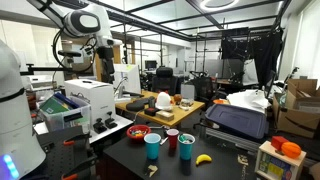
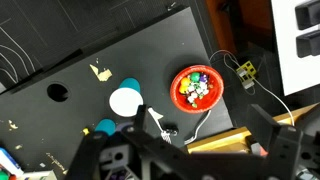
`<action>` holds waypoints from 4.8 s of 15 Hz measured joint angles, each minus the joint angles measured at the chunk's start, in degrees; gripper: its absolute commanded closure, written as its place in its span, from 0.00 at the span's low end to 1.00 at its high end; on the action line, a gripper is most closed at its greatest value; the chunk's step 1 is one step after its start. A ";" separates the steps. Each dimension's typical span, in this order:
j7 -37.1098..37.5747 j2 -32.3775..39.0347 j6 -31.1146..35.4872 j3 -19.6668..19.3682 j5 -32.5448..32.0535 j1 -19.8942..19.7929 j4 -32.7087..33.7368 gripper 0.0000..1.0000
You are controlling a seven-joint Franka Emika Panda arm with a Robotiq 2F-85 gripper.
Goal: Pick up some of the objects in the bowl and put it in the cup
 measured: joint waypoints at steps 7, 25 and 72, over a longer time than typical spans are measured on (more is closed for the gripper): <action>0.00 0.00 0.00 0.00 0.00 0.00 0.00 0.00; 0.00 0.02 0.00 -0.01 -0.39 -0.01 0.00 0.00; 0.05 71.42 15.80 -12.42 -10.68 6.27 41.18 0.00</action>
